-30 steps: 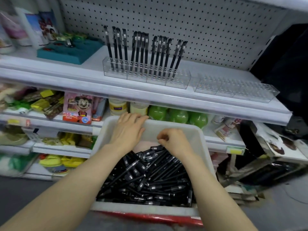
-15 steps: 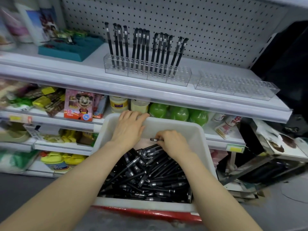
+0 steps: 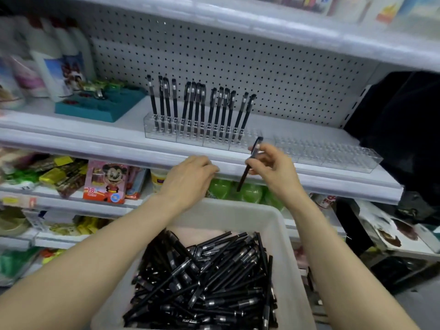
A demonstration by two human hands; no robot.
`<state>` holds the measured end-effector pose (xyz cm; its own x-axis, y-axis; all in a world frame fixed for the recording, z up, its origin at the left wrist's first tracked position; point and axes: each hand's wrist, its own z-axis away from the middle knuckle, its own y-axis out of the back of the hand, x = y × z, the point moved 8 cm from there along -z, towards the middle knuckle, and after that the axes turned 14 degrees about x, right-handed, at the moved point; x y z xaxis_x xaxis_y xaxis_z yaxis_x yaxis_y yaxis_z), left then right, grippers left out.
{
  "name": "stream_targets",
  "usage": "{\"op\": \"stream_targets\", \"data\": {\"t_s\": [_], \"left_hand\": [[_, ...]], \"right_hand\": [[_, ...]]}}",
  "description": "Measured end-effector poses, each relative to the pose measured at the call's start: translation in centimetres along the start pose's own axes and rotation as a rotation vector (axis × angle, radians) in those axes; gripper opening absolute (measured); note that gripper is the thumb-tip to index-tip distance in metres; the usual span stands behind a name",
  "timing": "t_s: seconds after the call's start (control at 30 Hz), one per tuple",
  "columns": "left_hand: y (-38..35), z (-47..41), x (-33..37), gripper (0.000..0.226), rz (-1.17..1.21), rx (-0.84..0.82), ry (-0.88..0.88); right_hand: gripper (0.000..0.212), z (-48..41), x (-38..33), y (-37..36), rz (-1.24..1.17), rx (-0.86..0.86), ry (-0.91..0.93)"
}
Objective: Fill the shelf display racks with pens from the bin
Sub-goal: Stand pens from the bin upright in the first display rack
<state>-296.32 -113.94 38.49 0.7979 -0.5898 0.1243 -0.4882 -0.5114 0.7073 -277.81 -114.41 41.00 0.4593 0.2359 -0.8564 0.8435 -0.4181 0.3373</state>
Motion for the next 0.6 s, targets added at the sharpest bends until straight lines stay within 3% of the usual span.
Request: {"op": "stream_targets", "data": {"t_s": [0.17, 0.3, 0.6], "left_hand": [[0.8, -5.4, -0.3, 0.047, -0.071, 0.115, 0.003], [-0.7, -7.3, -1.7, 0.054, -0.149, 0.066, 0.030], [-2.5, -7.0, -2.5, 0.055, -0.225, 0.034, 0.062]], "right_hand": [[0.005, -4.9, -3.7, 4.3, -0.029, 0.244, 0.070], [0.013, -8.0, -4.6, 5.8, 0.006, 0.385, 0.087], [0.009, -11.7, -4.4, 2.6, 0.063, 0.392, 0.087]]}}
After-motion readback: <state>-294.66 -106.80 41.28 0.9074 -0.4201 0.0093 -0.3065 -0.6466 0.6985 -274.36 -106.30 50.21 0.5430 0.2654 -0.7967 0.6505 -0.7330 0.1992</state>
